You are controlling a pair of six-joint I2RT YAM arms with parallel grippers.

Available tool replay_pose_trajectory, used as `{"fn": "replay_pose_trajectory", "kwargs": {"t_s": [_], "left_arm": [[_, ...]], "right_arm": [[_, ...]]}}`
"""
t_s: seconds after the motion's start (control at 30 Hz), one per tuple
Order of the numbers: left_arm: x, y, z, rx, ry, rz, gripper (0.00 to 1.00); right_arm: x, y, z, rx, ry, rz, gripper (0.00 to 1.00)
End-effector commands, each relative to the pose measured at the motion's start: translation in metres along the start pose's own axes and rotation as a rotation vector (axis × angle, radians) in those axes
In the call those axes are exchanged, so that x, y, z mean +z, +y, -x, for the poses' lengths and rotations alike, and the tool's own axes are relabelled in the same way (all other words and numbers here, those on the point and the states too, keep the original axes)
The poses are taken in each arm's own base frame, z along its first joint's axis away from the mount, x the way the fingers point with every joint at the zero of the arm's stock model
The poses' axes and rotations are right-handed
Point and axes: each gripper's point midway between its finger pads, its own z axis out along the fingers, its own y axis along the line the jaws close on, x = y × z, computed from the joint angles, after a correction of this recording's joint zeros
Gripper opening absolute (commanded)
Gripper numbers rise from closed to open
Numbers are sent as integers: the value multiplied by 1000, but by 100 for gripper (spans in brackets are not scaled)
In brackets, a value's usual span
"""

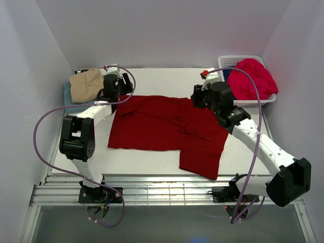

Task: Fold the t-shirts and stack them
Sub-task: Fold the flattened tshirt in 1/3 of the way

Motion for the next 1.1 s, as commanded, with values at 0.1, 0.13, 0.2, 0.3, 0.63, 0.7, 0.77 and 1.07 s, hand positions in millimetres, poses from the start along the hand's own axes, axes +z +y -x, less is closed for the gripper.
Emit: {"fn": "replay_pose_trajectory", "kwargs": {"t_s": [0.1, 0.13, 0.2, 0.3, 0.63, 0.7, 0.77, 1.07], "left_arm": [[38, 3, -12, 27, 84, -76, 77], [46, 9, -29, 23, 132, -64, 77], [54, 13, -32, 19, 146, -57, 77], [62, 21, -50, 13, 191, -23, 76], [53, 39, -55, -2, 205, 80, 72], [49, 42, -56, 0, 206, 93, 72], [46, 43, -60, 3, 208, 96, 72], [41, 51, -57, 0, 180, 138, 71]], "right_arm": [[-9, -28, 4, -67, -18, -138, 47], [-7, -28, 2, -72, -13, -140, 47], [-4, -32, 0, -82, -4, -156, 47], [3, -34, -12, -83, 28, -167, 47], [17, -29, -38, -58, 93, -144, 47], [18, -27, -38, -51, 92, -132, 47], [20, -26, -41, -47, 100, -125, 47], [23, -21, -46, -29, 112, -98, 47]]}}
